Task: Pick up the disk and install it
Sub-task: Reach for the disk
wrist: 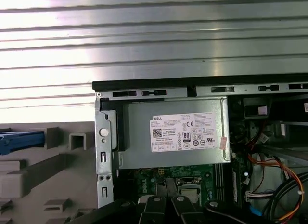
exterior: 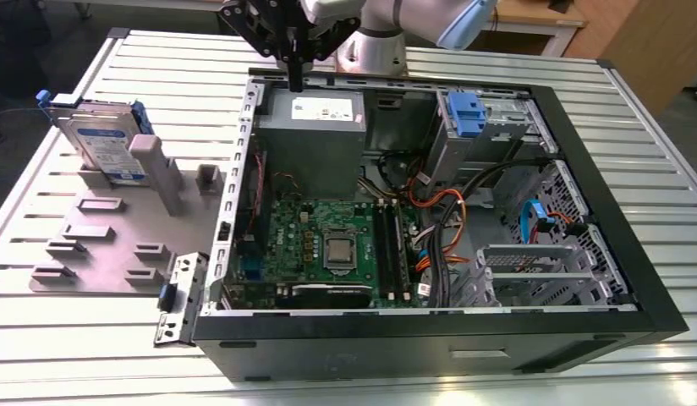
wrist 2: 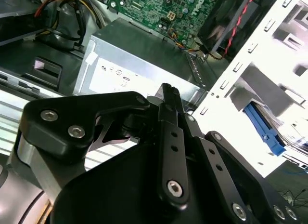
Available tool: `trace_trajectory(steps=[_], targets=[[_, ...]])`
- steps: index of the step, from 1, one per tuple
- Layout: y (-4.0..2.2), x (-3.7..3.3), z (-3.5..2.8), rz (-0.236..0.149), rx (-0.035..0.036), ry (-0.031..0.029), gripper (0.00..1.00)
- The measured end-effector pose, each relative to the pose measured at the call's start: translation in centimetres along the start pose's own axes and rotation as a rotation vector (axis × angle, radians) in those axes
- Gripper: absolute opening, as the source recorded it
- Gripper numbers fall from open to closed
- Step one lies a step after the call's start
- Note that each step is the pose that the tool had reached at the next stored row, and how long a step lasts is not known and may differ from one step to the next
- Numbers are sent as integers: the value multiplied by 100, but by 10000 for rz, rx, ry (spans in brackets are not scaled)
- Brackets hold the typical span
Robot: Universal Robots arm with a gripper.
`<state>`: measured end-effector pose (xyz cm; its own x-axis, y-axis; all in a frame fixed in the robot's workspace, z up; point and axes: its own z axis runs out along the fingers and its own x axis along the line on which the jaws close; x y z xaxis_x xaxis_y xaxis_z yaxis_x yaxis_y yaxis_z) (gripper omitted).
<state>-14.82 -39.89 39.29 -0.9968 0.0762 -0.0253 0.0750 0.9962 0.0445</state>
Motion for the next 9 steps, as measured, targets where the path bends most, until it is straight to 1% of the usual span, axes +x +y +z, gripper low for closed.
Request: trace_trajectory(steps=[5, 9], targets=[[-8, 101, 2, 0, 0, 0, 11], [-15, 201, 4, 1, 0, -2, 11]])
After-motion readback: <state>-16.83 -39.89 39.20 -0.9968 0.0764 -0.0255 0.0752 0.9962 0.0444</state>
